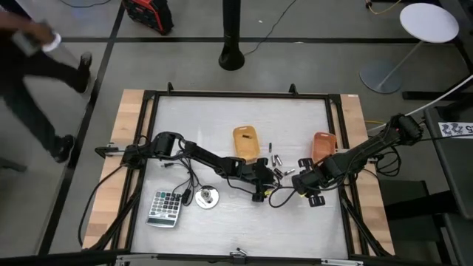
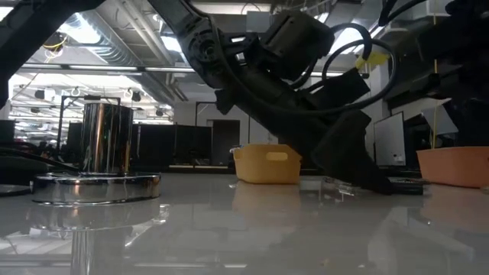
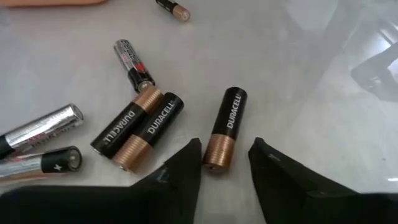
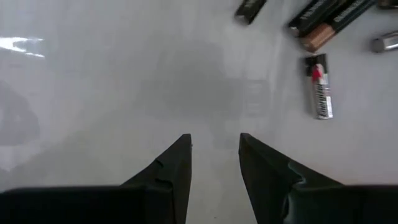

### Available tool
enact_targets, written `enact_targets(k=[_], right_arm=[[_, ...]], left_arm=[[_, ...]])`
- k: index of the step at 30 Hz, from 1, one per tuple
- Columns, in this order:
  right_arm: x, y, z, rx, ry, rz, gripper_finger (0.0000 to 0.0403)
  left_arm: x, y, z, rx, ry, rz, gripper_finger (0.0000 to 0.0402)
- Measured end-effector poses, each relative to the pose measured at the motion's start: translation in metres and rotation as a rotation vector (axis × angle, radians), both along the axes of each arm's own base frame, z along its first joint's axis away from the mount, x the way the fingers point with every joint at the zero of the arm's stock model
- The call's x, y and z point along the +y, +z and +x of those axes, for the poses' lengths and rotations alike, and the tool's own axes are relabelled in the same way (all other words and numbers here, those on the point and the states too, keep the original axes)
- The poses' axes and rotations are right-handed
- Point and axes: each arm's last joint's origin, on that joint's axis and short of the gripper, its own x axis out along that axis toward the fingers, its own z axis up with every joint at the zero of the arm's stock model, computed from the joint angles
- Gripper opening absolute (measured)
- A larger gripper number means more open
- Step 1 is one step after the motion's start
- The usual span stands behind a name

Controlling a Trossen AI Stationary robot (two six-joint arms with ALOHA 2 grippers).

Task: Sort batteries
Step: Put the black battery into the yellow bin

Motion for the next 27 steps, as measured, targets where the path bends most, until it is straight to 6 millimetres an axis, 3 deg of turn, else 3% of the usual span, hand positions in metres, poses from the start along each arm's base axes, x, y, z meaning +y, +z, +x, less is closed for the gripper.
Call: enact_targets(k=[8, 16, 27], right_arm=[[-0.001, 0.000, -0.001, 0.001, -0.005, -0.034, 0.0129], [-0.001, 0.000, -0.001, 0.001, -0.005, -0.033, 0.0129], [-0.003, -0.001, -0.004, 0.038, -0.005, -0.053, 0.0129]], left_arm=[[-0.001, 0.000, 0.000, 0.003, 0.025, -0.058, 0.0039], [-0.003, 0.007, -0.002, 0.009, 0.006, -0.107, 0.0050], [0.000, 0.042, -0.007, -0.003, 0.021, -0.130, 0.0047]])
